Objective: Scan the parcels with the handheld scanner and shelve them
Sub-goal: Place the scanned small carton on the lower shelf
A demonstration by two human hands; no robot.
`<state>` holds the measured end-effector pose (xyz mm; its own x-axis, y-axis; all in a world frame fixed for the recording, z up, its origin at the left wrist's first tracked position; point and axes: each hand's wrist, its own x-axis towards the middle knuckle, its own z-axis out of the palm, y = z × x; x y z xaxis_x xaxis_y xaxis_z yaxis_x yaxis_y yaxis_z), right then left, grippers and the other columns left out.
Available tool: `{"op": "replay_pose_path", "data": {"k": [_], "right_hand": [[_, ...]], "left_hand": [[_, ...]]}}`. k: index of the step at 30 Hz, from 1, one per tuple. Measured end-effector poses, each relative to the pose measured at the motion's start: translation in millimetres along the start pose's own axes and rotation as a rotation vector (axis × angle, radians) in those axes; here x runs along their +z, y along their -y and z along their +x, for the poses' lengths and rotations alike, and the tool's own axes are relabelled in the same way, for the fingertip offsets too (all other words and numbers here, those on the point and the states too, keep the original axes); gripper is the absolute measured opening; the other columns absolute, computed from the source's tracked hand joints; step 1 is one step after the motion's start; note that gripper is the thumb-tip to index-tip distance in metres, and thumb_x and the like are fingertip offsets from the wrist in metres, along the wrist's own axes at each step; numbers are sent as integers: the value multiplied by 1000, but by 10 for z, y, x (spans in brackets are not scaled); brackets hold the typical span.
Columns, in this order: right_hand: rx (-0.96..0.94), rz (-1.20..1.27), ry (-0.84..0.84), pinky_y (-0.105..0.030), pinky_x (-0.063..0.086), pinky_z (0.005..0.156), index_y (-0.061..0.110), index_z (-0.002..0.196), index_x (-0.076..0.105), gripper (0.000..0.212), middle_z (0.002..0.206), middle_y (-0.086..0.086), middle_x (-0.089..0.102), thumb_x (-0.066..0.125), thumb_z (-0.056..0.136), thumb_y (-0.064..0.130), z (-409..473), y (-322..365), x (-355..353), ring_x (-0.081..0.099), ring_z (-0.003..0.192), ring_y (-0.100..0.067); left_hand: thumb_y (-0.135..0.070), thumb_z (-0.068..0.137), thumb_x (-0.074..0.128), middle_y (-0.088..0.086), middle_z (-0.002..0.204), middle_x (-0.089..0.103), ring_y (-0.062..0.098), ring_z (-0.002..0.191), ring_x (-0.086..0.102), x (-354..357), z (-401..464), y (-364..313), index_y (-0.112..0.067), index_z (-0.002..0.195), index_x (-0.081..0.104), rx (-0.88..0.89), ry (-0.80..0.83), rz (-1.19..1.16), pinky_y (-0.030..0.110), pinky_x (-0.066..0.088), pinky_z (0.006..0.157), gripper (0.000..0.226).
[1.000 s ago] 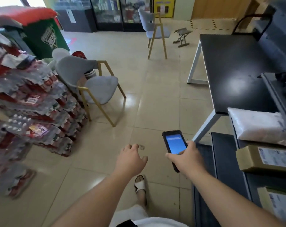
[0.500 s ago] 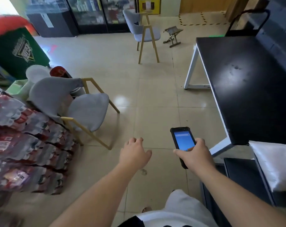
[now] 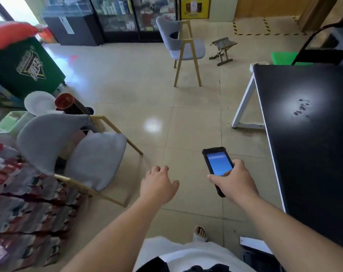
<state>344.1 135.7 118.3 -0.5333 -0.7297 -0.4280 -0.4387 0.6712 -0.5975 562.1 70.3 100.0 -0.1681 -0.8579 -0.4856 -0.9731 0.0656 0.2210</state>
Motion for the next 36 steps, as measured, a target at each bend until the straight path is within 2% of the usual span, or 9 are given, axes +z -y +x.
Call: {"op": "replay_pose_path", "data": {"k": [4,7,12,15,20,25,31,34,36], "right_hand": [[24,31,-3,-34,43,64,21,123,43,71,105,3,60,85,74,50,636,338,-158,60,90,-20],[28,44,-10,-34,42,64,21,123,43,70,105,3,60,85,74,49,1094,567,-223,60,91,-20],[53,44,-48,-38,51,74,21,125,44,75,105,3,58,85,71,52,1872,999,-234,61,93,-21],[86,69,-86,-45,60,76,21,119,45,72,99,3,60,87,69,51,2277,1277,-285,63,86,-19],[171,157,-153,-44,59,80,22,122,46,75,98,4,63,87,67,53,2791,1528,-409,64,87,-18],[265,253,-221,-36,54,70,20,123,47,72,94,3,63,88,70,47,3181,1464,-650,62,83,-13],[387,370,-318,-36,52,73,26,116,39,68,96,4,61,87,71,44,3632,1018,-1169,60,82,-9],[466,421,-386,-35,48,70,23,122,40,74,99,3,61,88,70,44,3817,713,-1471,59,81,-8],[536,462,-423,-35,51,68,20,126,41,78,100,2,61,87,69,46,3922,489,-1598,61,83,-13]], "left_hand": [[-61,100,51,5,157,40,31,144,39,-311,580,-197,-24,159,33,-9,9,18,46,41,113,72],[-61,100,51,6,158,39,32,144,39,-583,1117,-315,-24,160,33,-5,3,36,47,40,113,72],[-59,99,51,6,157,40,32,145,38,-982,2059,-531,-24,157,35,44,3,55,45,40,113,70],[-57,100,51,5,157,40,31,145,38,-1249,2602,-691,-24,157,35,98,24,68,46,40,113,68],[-54,101,52,5,157,38,30,145,37,-1625,3364,-1098,-23,158,34,206,78,128,46,40,113,67],[-55,101,52,4,156,38,30,144,37,-1737,3913,-1754,-24,158,34,334,117,240,45,39,114,67],[-56,101,51,6,156,38,31,144,38,-1601,4311,-2882,-23,158,34,506,157,362,44,37,115,69],[-56,100,52,5,155,39,30,143,39,-1516,4376,-3490,-23,157,36,588,168,427,44,37,114,67],[-55,100,52,6,155,40,31,142,41,-1437,4396,-3865,-23,157,37,651,171,468,45,38,114,67]]}}
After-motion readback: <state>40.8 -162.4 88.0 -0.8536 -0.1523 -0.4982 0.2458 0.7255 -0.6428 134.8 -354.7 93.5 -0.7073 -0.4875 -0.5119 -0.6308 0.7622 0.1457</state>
